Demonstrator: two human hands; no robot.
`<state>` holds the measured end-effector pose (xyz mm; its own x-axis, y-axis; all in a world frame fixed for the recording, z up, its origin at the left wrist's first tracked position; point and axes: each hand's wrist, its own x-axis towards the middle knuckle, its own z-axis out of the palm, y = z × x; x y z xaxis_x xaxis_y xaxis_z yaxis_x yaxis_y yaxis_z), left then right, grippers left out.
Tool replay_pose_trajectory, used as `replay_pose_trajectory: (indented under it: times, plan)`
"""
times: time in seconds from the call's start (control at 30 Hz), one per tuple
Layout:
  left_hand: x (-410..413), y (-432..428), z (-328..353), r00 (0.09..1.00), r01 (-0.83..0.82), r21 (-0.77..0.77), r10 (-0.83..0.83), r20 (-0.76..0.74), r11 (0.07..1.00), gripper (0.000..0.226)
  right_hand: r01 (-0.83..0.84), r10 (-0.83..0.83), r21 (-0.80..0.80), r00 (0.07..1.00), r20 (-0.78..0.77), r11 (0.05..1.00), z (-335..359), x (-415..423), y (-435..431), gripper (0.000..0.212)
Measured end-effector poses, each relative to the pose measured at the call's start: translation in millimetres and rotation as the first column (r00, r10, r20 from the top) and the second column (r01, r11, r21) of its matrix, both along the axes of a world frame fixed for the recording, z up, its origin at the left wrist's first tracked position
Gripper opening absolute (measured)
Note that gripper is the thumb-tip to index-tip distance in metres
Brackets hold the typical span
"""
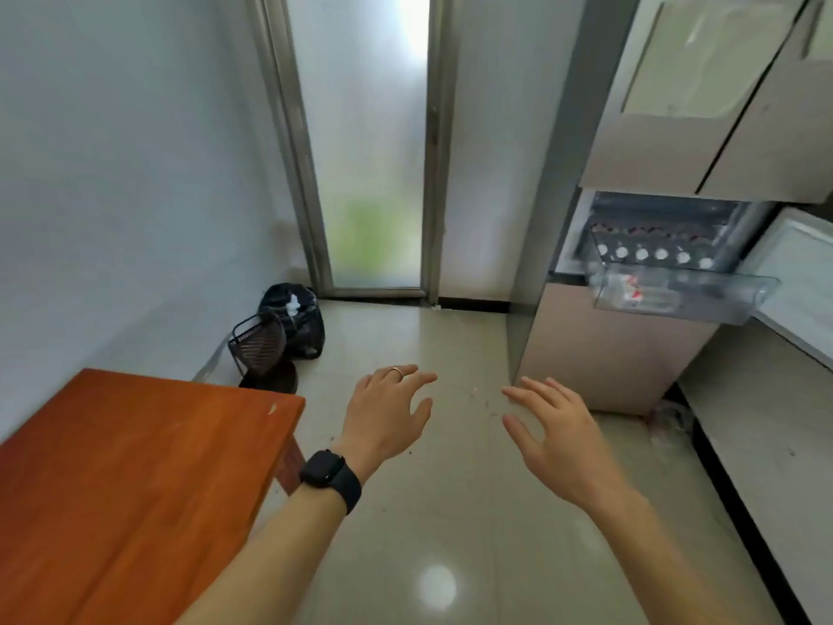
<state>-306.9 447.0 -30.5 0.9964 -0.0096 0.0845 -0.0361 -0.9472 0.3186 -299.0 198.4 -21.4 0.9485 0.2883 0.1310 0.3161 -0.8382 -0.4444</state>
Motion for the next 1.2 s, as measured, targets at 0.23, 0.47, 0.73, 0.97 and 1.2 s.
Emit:
replay_pose_trajectory:
  times: [0.23, 0.47, 0.73, 0.97, 1.2]
  plan:
    - [122, -122, 14, 0.975, 0.222, 0.020, -0.222, 0.023, 0.975, 0.044, 0.230, -0.230, 0.047, 0.973, -0.003, 0.972, 3, 62, -122, 0.045]
    - [259, -218, 8, 0.924, 0.381, -0.004, -0.380, 0.026, 0.925, 0.045, 0.359, -0.357, 0.068, 0.933, -0.047, 0.931, -4, 156, -213, 0.046]
    - [409, -300, 6, 0.882, 0.470, -0.052, -0.471, 0.000, 0.881, 0.047, 0.431, -0.428, 0.008, 0.898, -0.099, 0.902, 5, 290, -294, 0.048]
    - [515, -348, -9, 0.877, 0.477, -0.055, -0.480, -0.040, 0.877, 0.045, 0.456, -0.452, 0.008, 0.885, -0.111, 0.890, 4, 392, -351, 0.048]
    - [605, -395, -42, 0.903, 0.399, -0.078, -0.406, -0.143, 0.914, 0.046, 0.360, -0.347, 0.055, 0.922, -0.170, 0.931, -25, 513, -402, 0.046]
